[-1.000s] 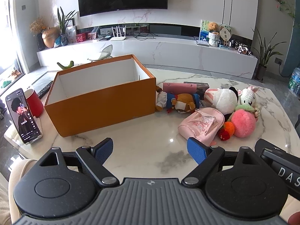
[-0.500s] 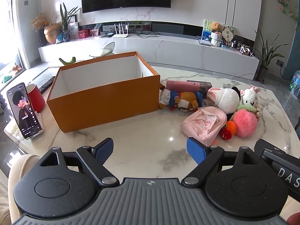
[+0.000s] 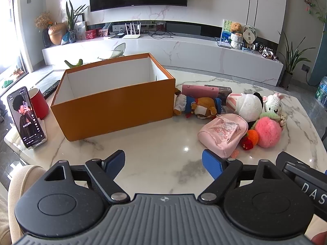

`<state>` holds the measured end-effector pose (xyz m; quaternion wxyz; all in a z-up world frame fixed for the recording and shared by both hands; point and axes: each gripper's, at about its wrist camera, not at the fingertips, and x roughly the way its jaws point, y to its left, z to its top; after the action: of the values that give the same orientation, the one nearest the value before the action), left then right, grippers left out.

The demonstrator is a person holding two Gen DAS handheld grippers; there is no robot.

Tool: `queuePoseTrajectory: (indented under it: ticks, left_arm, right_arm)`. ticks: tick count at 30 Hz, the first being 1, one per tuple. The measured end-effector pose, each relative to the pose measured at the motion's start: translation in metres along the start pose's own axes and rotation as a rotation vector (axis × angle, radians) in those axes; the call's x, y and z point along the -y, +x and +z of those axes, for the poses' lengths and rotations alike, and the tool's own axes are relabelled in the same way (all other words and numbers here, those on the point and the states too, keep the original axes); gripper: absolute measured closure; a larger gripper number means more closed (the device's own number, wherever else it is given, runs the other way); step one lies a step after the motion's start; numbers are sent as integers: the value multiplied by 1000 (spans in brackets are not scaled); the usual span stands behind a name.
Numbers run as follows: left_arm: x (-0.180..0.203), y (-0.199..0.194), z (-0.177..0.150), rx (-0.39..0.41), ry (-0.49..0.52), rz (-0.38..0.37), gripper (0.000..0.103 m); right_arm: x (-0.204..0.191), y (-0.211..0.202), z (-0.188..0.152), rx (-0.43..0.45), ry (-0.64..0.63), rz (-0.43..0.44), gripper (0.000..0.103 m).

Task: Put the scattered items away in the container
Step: 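Move both tools toward the pink backpack and crocheted orange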

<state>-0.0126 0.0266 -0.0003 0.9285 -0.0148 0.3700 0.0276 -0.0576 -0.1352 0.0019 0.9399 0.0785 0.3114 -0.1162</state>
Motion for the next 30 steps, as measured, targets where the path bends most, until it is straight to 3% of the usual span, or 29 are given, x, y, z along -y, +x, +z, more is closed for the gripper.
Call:
queuePoseTrajectory:
  ticks: [30]
  left_arm:
    - [7,23,2,-55,18,0,12]
  right_arm:
    - [-3,19,0,-40,-4,-13,0]
